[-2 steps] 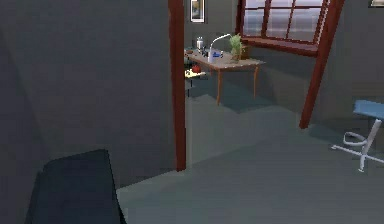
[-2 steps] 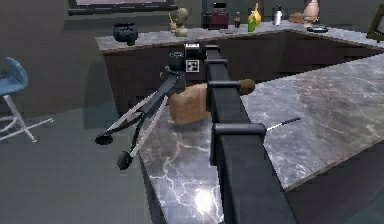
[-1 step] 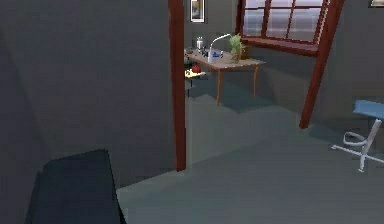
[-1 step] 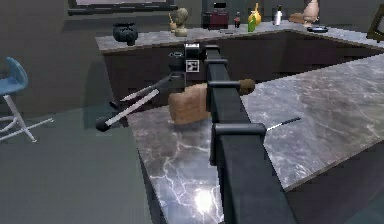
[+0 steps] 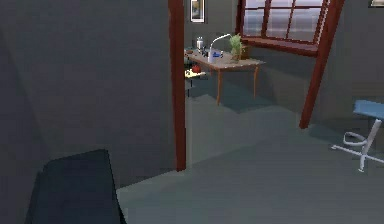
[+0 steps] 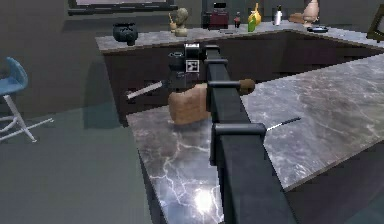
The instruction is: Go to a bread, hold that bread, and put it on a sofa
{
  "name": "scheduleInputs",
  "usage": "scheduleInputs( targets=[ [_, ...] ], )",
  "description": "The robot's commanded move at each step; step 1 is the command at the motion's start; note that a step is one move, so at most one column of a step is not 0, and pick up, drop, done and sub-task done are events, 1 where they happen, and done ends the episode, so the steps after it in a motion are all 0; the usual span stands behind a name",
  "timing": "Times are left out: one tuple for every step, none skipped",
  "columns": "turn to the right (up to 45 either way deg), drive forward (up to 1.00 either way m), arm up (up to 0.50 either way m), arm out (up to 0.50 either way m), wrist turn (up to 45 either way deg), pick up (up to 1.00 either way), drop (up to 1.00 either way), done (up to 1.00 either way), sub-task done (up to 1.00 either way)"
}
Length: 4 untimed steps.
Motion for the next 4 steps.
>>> scheduleInputs(
  targets=[
    [0.0,0.0,0.0,0.0,36.0,0.0,0.0,0.0,0.0],
    [0.0,0.0,-0.08,0.0,0.0,0.0,0.0,0.0,0.0],
    [0.0,0.0,0.0,0.0,0.0,1.0,0.0,0.0,0.0],
    [0.0,0.0,0.08,0.0,0.0,0.0,0.0,0.0,0.0]
  ],
)
